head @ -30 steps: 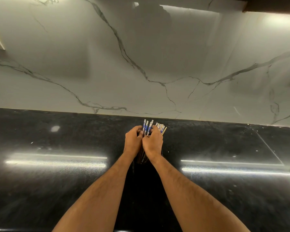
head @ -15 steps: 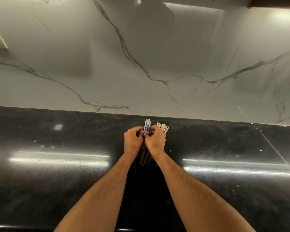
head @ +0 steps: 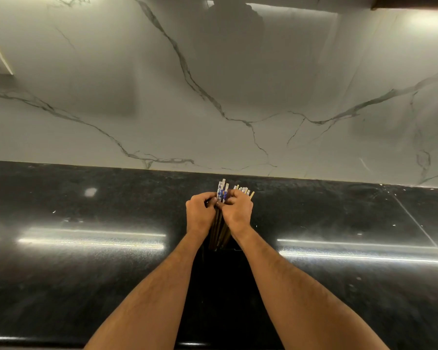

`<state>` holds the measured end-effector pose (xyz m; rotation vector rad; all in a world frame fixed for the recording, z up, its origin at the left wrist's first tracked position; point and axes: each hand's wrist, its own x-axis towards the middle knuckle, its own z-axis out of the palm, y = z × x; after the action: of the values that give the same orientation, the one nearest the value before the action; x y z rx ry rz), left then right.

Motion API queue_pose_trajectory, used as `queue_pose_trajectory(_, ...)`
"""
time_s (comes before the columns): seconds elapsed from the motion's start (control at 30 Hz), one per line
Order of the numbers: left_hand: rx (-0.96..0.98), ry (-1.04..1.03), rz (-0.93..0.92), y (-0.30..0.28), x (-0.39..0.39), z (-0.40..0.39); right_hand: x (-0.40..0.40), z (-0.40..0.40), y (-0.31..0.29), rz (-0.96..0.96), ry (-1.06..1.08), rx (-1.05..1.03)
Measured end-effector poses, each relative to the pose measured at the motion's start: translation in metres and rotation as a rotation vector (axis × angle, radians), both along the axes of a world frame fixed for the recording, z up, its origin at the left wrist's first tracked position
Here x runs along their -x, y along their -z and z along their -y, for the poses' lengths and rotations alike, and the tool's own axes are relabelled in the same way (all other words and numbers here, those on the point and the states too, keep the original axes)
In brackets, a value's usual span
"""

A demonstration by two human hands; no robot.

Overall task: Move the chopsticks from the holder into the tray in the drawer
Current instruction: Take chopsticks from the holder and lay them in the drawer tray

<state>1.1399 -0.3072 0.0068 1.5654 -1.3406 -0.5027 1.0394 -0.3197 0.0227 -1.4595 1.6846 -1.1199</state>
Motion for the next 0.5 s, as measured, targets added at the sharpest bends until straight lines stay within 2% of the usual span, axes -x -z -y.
queue_pose_trajectory(0.5,-0.006,0.0,0.005,-0.0011,-0.0049,-0.0059,-0.0004,-0.0018,-0.0052,0.065,-0.074,-0.063)
